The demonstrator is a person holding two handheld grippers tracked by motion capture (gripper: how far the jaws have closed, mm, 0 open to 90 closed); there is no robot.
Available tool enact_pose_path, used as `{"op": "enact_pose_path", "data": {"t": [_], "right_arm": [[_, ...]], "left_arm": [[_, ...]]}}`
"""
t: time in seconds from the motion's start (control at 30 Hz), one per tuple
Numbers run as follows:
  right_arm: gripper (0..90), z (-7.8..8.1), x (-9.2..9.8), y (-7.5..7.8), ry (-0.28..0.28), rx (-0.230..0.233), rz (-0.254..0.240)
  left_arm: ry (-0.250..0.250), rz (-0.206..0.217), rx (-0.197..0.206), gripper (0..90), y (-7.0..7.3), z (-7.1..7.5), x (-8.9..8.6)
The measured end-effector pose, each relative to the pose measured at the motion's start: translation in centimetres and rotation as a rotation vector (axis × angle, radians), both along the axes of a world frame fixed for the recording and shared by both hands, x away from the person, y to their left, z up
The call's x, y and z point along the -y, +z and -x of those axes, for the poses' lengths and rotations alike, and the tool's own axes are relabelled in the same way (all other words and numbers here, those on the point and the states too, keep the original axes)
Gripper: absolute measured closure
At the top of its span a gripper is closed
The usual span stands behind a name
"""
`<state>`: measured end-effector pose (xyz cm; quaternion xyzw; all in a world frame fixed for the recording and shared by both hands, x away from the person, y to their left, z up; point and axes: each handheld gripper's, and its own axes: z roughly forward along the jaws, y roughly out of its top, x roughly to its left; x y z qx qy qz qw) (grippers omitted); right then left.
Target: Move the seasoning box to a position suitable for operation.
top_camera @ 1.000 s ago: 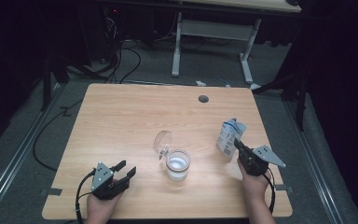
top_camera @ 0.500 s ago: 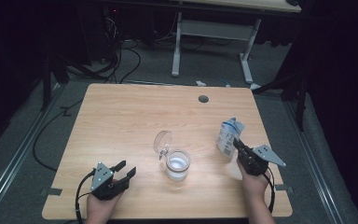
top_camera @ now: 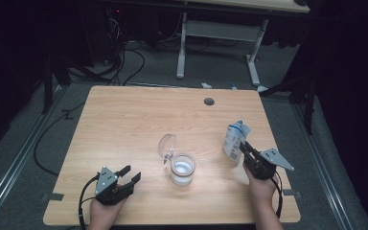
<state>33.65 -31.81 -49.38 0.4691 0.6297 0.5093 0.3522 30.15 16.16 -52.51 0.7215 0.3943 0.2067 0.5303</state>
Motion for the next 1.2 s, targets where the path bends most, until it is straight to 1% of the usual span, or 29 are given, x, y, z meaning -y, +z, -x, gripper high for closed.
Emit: {"op": "enact_pose_path", "data": {"t": [0.23, 0.5, 0.57, 0.63, 0.73, 0.8, 0.93, 1.07, 1.1, 1.2], "right_arm": [[74.3, 0.0, -0.1, 0.0, -0.006, -0.006, 0.011], [71.8, -0.1, -0.3, 0.0, -0.004, -0.009, 0.017], [70.2, -0.1, -0.3, 0.0, -0.007, -0.009, 0.022], [65.9, -0.2, -0.4, 0.0, -0.014, -0.011, 0.03], [61.8, -0.2, -0.5, 0.0, -0.018, -0.014, 0.036], [60.0, -0.1, -0.5, 0.0, -0.016, -0.014, 0.04], [59.8, 0.0, -0.5, 0.1, -0.013, -0.016, 0.039], [58.7, 0.2, -0.5, 0.2, -0.012, -0.025, 0.044], [58.2, 0.7, -0.7, 0.3, -0.011, -0.026, 0.058], [57.9, 1.4, -0.8, 0.4, -0.01, -0.025, 0.074]], "left_arm": [[-0.001, 0.001, -0.001, 49.3, 0.0, 0.0, 0.0], [0.0, 0.003, -0.002, 49.3, 0.0, 0.0, 0.0], [-0.001, 0.001, -0.003, 49.3, 0.0, 0.0, 0.0], [-0.001, -0.003, -0.005, 49.4, 0.0, 0.0, 0.0], [-0.008, -0.007, -0.008, 49.5, 0.0, 0.0, 0.1], [-0.008, -0.01, -0.014, 49.6, 0.0, 0.0, 0.1], [-0.009, -0.011, -0.018, 50.1, 0.0, -0.1, 0.2], [-0.017, -0.013, -0.021, 50.6, 0.0, 0.0, 0.3], [-0.018, -0.015, -0.019, 50.5, 0.0, 0.0, 0.4], [-0.018, -0.015, -0.026, 50.4, 0.1, -0.1, 0.4]]}}
